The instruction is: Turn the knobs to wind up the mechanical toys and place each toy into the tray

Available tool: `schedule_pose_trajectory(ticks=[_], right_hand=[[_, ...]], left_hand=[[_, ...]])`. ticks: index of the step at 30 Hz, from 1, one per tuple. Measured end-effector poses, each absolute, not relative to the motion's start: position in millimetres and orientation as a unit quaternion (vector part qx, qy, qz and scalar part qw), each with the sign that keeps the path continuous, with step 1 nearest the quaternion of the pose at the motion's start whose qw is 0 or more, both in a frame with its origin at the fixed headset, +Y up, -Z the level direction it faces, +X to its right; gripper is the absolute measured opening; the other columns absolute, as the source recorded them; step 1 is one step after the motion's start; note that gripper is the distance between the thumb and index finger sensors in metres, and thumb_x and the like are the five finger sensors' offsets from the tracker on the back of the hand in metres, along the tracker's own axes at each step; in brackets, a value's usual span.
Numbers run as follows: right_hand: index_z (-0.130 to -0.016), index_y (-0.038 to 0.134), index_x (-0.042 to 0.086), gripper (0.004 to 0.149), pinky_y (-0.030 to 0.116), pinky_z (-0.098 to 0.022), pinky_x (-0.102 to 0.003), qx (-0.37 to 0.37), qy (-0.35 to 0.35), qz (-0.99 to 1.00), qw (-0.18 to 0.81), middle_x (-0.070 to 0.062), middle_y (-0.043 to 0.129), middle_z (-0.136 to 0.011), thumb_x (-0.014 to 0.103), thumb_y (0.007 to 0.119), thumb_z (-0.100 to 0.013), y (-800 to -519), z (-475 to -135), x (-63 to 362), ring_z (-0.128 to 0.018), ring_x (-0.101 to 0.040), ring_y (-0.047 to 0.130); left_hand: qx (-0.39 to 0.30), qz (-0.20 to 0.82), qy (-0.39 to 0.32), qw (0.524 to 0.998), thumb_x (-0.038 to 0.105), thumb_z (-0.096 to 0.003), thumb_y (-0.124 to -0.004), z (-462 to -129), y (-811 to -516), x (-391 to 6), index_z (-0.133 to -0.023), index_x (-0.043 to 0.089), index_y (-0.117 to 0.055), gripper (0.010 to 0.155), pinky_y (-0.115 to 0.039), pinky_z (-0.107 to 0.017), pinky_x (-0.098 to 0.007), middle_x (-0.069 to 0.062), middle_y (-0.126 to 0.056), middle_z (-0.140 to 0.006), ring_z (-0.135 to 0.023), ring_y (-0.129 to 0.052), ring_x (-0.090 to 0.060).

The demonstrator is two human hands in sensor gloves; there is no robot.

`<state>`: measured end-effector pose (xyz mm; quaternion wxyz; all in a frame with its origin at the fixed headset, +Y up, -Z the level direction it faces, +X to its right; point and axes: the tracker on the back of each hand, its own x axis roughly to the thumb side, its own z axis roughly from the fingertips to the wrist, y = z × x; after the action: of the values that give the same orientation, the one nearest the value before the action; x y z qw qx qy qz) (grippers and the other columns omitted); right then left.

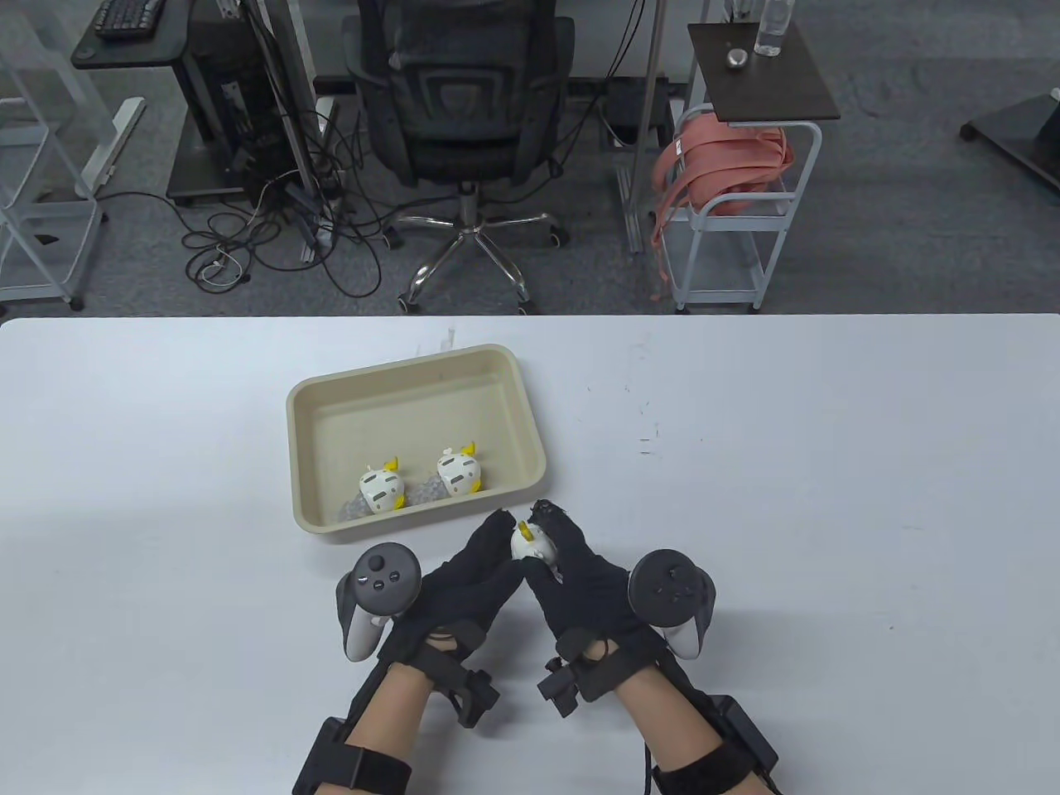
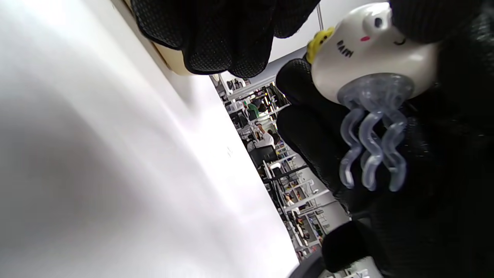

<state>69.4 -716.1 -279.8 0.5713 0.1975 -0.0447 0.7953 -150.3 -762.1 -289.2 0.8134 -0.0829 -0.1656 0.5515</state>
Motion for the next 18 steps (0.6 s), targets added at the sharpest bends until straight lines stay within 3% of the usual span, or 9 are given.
schedule_pose_trajectory(ticks=[4, 8, 12, 14, 18], right_hand=[[-0.107, 0.047, -0.003, 0.071, 0.064, -0.061, -0.064, 0.196, -0.048, 0.797, 0.569, -0.035, 0.059, -0.107, 0.035, 0.070, -0.052, -718.3, -278.4, 67.2, -0.089, -0.053, 0.071], [-0.108, 0.050, 0.001, 0.069, 0.050, -0.066, -0.065, 0.196, -0.053, 0.817, 0.540, -0.030, 0.055, -0.111, 0.038, 0.066, -0.052, -717.3, -276.4, 65.6, -0.094, -0.052, 0.056], [-0.110, 0.051, 0.002, 0.069, 0.046, -0.066, -0.065, 0.196, -0.051, 0.816, 0.541, -0.026, 0.052, -0.113, 0.036, 0.066, -0.052, -718.3, -275.9, 65.5, -0.094, -0.052, 0.050], [-0.110, 0.054, 0.003, 0.068, 0.047, -0.064, -0.064, 0.190, -0.055, 0.822, 0.534, -0.031, 0.049, -0.108, 0.035, 0.068, -0.052, -717.5, -275.7, 67.5, -0.088, -0.052, 0.051], [-0.108, 0.057, 0.001, 0.067, 0.060, -0.056, -0.057, 0.177, -0.068, 0.821, 0.539, -0.028, 0.061, -0.099, 0.034, 0.072, -0.052, -718.3, -276.0, 72.5, -0.077, -0.047, 0.064]], left_hand=[[-0.096, 0.575, -0.180, 0.792, 0.068, -0.0501, -0.064, -289.1, -763.6, -147.2, -0.114, 0.024, -0.046, 0.080, -0.063, -0.077, -0.045, -0.005, -0.073, -0.110, -0.098, -0.081, -0.029], [-0.087, 0.603, -0.178, 0.773, 0.064, -0.0513, -0.068, -288.1, -762.4, -148.3, -0.113, 0.023, -0.048, 0.077, -0.066, -0.076, -0.044, -0.005, -0.076, -0.107, -0.095, -0.085, -0.028], [-0.099, 0.634, -0.169, 0.748, 0.060, -0.0516, -0.073, -287.9, -765.4, -149.3, -0.112, 0.021, -0.048, 0.076, -0.068, -0.074, -0.044, -0.008, -0.077, -0.105, -0.091, -0.088, -0.027], [-0.095, 0.635, -0.166, 0.748, 0.058, -0.0516, -0.075, -288.2, -764.8, -150.6, -0.111, 0.022, -0.049, 0.074, -0.070, -0.073, -0.044, -0.009, -0.077, -0.104, -0.089, -0.089, -0.028], [-0.094, 0.635, -0.169, 0.748, 0.056, -0.0513, -0.079, -288.8, -764.4, -151.2, -0.111, 0.024, -0.047, 0.074, -0.071, -0.072, -0.043, -0.012, -0.071, -0.105, -0.086, -0.091, -0.025]])
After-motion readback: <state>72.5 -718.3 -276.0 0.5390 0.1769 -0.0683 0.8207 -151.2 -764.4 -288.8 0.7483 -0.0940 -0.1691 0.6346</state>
